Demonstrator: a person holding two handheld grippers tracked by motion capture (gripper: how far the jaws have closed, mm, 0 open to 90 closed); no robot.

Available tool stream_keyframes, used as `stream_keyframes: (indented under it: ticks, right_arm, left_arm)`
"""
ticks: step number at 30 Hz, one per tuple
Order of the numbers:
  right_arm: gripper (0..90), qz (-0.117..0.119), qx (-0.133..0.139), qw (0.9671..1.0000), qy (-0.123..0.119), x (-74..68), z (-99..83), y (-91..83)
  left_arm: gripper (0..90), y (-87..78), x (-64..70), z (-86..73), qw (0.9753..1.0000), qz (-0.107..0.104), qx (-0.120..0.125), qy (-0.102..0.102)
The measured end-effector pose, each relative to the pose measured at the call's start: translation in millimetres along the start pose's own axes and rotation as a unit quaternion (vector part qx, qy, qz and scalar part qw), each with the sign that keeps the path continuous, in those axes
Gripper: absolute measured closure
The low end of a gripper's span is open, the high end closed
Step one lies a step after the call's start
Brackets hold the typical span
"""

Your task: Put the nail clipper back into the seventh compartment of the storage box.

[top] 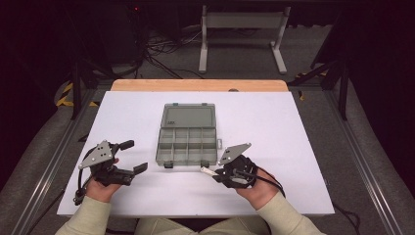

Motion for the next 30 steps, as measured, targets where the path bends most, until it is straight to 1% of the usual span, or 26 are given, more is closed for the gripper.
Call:
stream_keyframes:
  ticks: [2, 6, 15, 17, 18, 25, 30]
  right_arm:
    - [77.7, 0.0, 0.002, 1.0, 0.0, 1.7, 1.5, -1.4]
    - [77.7, -0.001, 0.011, 0.9999, 0.003, 7.3, 5.7, -4.0]
    - [77.7, -0.005, 0.024, 0.9997, 0.006, 13.8, 12.8, -8.2]
    - [77.7, -0.005, 0.027, 0.9996, 0.005, 15.4, 15.6, -9.4]
    - [77.7, -0.006, 0.028, 0.9996, 0.006, 16.2, 17.2, -10.0]
    - [77.7, -0.004, 0.038, 0.9992, 0.009, 21.6, 25.8, -9.3]
    - [77.7, -0.006, 0.043, 0.999, 0.01, 26.4, 33.3, -6.0]
  left_arm:
    - [6.7, 0.2, -0.4, 0.1, 1.0, 0.004, 0.004, 0.001]
    - [6.7, -0.3, -0.7, 0.0, 1.0, 0.003, 0.002, 0.002]
    - [6.8, -0.1, -1.1, -0.4, 1.0, 0.003, 0.003, 0.001]
    - [6.7, 0.2, -0.5, -0.5, 1.0, 0.002, 0.003, -0.002]
    - [6.7, 0.1, -1.0, -0.3, 1.0, 0.004, 0.003, 0.001]
    - [6.7, 0.0, -1.0, -0.5, 1.0, 0.003, 0.003, 0.001]
    - [6.7, -0.2, -1.3, -0.6, 1.0, 0.003, 0.003, 0.001]
Point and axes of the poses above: each handheld gripper's, and its own axes: y roughly forward along the jaws, z roughly out of its top, x roughly to its right, the point moved 2 cm from there along y, roughly forward along the jaws, and after that the axes turned 15 degrees about -x, right-handed, at the moved point
